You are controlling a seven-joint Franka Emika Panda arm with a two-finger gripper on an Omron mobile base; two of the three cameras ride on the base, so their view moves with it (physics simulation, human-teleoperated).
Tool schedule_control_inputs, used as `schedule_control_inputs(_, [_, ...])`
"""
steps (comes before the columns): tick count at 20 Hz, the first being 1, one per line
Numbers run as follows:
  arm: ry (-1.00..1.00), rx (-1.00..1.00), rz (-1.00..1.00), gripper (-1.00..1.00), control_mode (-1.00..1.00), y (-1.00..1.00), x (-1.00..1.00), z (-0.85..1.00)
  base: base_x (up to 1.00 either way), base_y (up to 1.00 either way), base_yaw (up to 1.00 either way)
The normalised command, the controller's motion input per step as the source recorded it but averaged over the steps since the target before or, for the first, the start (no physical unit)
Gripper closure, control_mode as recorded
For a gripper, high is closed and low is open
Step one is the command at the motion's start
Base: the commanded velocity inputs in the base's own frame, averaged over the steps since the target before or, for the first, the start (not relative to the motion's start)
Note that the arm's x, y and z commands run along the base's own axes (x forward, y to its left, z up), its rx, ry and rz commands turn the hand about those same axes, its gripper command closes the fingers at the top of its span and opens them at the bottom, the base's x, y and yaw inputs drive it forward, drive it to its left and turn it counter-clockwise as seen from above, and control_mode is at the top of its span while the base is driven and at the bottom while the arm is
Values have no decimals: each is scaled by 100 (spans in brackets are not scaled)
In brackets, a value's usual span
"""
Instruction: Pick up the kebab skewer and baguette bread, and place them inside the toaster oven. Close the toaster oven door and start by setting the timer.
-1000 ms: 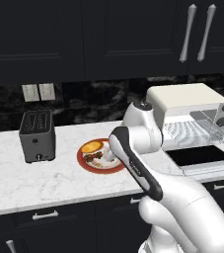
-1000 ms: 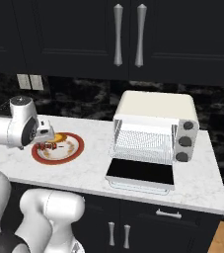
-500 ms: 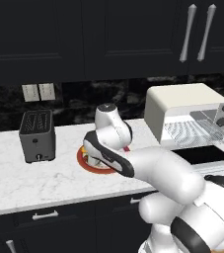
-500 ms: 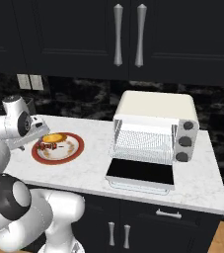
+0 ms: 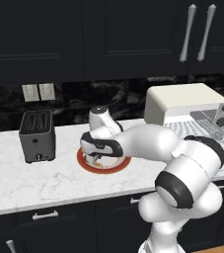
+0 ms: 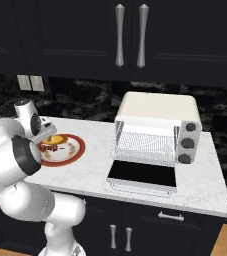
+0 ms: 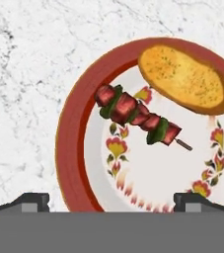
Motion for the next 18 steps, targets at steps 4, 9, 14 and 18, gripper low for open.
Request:
schedule_control_inputs(4, [2,0,4,-100,-100,16,29,-38,0,0,0])
schedule_control_inputs(9, [0,0,3,-100,-100,1,18,-26,0,0,0])
schedule_control_inputs(14, [0,0,4,-100,-100,0,38,-15,0,0,0])
schedule_control_inputs(18, [0,0,2,-100,-100,0,37,-24,0,0,0])
